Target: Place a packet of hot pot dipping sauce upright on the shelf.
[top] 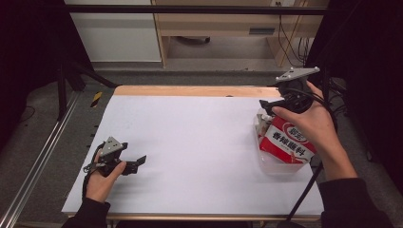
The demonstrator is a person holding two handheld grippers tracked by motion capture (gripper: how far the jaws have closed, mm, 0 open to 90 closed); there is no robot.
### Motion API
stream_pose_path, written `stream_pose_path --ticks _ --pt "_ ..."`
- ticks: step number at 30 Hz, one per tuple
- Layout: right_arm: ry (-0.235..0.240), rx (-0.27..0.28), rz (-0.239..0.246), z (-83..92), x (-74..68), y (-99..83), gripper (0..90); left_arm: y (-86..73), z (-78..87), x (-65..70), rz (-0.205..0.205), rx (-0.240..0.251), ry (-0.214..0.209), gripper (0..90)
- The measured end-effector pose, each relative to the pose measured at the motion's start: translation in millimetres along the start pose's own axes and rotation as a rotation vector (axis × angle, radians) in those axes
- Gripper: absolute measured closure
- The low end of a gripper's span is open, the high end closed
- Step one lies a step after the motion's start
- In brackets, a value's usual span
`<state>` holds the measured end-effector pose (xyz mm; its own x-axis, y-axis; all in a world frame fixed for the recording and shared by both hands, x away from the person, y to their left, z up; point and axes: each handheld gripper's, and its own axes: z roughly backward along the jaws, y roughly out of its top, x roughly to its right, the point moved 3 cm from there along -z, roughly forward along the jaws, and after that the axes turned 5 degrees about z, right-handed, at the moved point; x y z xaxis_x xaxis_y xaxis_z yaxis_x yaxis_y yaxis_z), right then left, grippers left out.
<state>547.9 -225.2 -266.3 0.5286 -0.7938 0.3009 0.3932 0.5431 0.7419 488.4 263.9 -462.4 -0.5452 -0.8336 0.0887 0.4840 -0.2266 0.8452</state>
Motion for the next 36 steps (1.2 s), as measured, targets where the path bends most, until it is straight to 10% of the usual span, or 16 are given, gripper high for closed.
stream_pose_path --ticks 19,36 --pt "-0.025 0.115 -0.122 -38.1 -78.2 25.4 16.5 0.0 -0.8 -0.4 0.003 -0.001 -0.002 6.8" --pt "-0.023 0.109 -0.218 -92.8 -122.8 -1.8 13.3 -0.4 -1.1 -1.9 -0.005 -0.010 0.004 6.8"
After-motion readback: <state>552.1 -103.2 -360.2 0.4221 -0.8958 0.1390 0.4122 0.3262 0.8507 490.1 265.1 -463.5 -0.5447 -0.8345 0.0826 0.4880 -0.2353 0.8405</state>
